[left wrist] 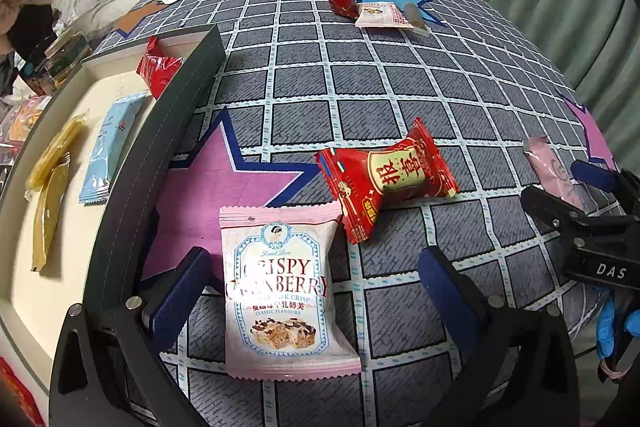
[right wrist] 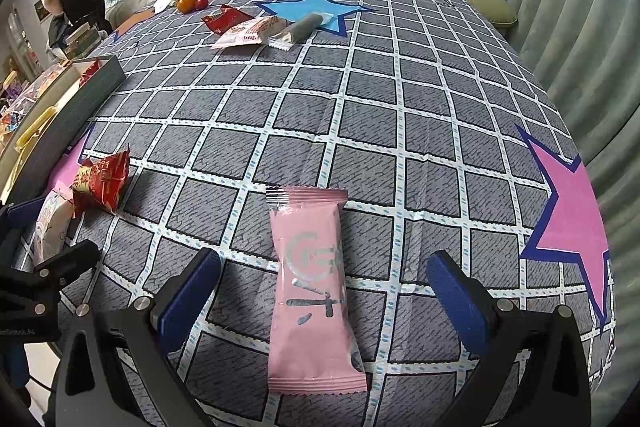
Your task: Organize snacks
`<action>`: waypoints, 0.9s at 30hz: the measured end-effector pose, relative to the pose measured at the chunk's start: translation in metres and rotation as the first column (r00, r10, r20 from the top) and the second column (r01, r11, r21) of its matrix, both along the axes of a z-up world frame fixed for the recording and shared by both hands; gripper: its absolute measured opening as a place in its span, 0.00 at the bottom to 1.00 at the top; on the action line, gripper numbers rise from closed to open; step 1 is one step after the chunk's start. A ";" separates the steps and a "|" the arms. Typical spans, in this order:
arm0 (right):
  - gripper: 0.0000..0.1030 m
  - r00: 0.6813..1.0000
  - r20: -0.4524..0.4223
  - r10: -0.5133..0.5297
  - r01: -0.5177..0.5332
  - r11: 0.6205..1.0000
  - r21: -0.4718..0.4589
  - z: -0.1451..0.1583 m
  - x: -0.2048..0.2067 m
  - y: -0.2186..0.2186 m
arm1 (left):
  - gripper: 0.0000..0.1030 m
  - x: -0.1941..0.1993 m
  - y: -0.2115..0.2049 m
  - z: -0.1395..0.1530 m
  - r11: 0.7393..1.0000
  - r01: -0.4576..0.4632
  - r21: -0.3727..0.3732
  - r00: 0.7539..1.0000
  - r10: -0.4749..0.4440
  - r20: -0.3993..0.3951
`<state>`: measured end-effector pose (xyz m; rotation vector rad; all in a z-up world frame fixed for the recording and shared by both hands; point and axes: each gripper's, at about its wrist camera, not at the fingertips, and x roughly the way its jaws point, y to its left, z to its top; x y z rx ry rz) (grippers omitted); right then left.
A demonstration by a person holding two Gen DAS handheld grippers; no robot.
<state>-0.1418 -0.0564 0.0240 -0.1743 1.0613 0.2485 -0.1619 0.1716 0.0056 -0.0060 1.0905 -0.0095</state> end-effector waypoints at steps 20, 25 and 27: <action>0.27 0.996 -0.069 0.062 -0.063 0.998 -0.016 0.016 -0.013 0.008 | 0.44 -0.008 -0.004 0.015 0.998 0.039 -0.038 0.999 -0.040 -0.028; 0.27 0.991 -0.113 0.068 -0.052 0.989 0.139 0.022 -0.016 -0.002 | 0.44 -0.011 0.007 0.023 0.995 0.020 -0.096 1.000 -0.022 -0.015; 0.27 0.990 -0.123 0.069 -0.047 0.983 0.176 0.026 -0.016 -0.002 | 0.44 -0.011 0.008 0.029 0.995 0.023 -0.098 1.000 -0.023 -0.001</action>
